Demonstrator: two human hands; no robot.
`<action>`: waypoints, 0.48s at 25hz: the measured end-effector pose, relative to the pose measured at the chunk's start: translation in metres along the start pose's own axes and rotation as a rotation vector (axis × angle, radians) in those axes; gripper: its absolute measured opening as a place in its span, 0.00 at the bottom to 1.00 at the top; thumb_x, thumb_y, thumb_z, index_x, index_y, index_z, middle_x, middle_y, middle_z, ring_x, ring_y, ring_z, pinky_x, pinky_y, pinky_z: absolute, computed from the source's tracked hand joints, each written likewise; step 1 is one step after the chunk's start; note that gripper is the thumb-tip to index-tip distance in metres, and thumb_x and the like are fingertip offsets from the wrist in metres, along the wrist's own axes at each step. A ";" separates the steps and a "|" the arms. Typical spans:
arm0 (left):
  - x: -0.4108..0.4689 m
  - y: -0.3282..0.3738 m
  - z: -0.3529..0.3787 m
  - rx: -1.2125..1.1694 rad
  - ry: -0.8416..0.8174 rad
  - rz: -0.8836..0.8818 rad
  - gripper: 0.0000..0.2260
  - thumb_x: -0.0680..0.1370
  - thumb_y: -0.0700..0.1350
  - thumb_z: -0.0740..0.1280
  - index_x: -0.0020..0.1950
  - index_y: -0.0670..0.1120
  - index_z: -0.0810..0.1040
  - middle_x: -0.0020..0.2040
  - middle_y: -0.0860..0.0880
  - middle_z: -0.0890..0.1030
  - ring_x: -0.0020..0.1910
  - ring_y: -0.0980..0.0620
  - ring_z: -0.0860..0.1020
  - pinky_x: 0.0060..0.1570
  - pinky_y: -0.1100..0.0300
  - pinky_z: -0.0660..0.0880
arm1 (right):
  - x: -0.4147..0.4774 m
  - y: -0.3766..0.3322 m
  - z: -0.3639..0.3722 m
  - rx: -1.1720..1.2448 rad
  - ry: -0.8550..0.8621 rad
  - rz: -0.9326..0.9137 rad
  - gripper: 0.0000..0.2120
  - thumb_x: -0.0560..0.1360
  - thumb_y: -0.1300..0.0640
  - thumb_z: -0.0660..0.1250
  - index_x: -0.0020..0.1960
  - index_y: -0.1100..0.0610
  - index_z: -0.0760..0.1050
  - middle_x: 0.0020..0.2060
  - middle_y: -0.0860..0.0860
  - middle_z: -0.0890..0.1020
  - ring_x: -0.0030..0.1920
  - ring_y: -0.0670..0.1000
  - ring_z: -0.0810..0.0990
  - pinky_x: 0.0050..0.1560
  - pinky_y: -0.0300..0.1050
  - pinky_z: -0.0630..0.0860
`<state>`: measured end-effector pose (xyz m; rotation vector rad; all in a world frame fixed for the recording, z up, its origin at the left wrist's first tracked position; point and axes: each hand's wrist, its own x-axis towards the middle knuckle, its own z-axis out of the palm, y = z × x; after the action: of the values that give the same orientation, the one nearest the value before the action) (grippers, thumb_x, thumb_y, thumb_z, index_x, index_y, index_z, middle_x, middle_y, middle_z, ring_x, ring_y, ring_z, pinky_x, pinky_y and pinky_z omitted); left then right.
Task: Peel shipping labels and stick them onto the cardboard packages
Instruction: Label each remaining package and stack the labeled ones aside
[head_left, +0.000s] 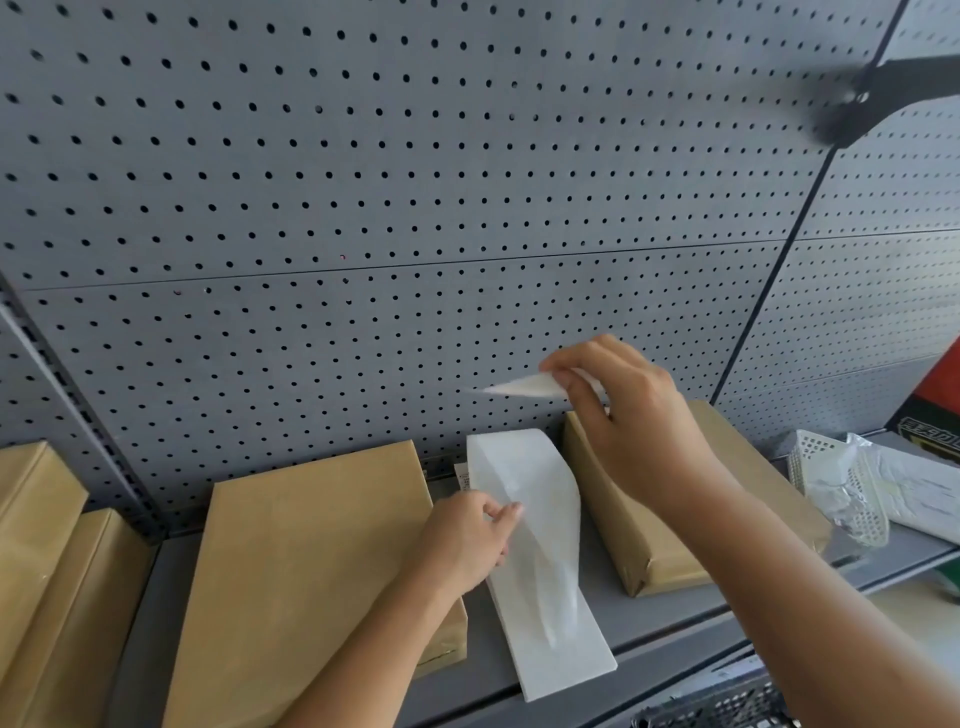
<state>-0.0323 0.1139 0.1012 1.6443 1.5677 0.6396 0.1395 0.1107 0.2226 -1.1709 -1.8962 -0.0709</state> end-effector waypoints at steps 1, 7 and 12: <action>-0.005 0.005 -0.007 0.003 0.020 0.026 0.15 0.84 0.54 0.62 0.52 0.46 0.81 0.38 0.49 0.86 0.37 0.53 0.86 0.47 0.50 0.84 | -0.008 0.000 0.005 0.010 -0.015 -0.014 0.08 0.81 0.58 0.62 0.53 0.53 0.81 0.47 0.47 0.81 0.49 0.52 0.80 0.44 0.54 0.79; -0.022 0.016 -0.056 -0.908 0.046 -0.150 0.29 0.85 0.61 0.54 0.55 0.39 0.84 0.47 0.35 0.87 0.41 0.43 0.86 0.47 0.48 0.84 | -0.049 -0.007 0.038 0.016 -0.143 -0.064 0.11 0.80 0.53 0.60 0.53 0.52 0.80 0.46 0.45 0.80 0.47 0.52 0.79 0.41 0.51 0.79; -0.032 -0.003 -0.080 -0.906 0.118 -0.148 0.12 0.84 0.45 0.64 0.59 0.41 0.84 0.49 0.42 0.89 0.44 0.45 0.86 0.47 0.51 0.84 | -0.065 -0.022 0.061 0.053 -0.309 -0.139 0.07 0.80 0.53 0.64 0.56 0.49 0.79 0.51 0.43 0.79 0.53 0.47 0.78 0.43 0.48 0.80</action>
<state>-0.1010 0.0967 0.1497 0.8136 1.1744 1.1610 0.0949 0.0814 0.1484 -1.0595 -2.2357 0.0888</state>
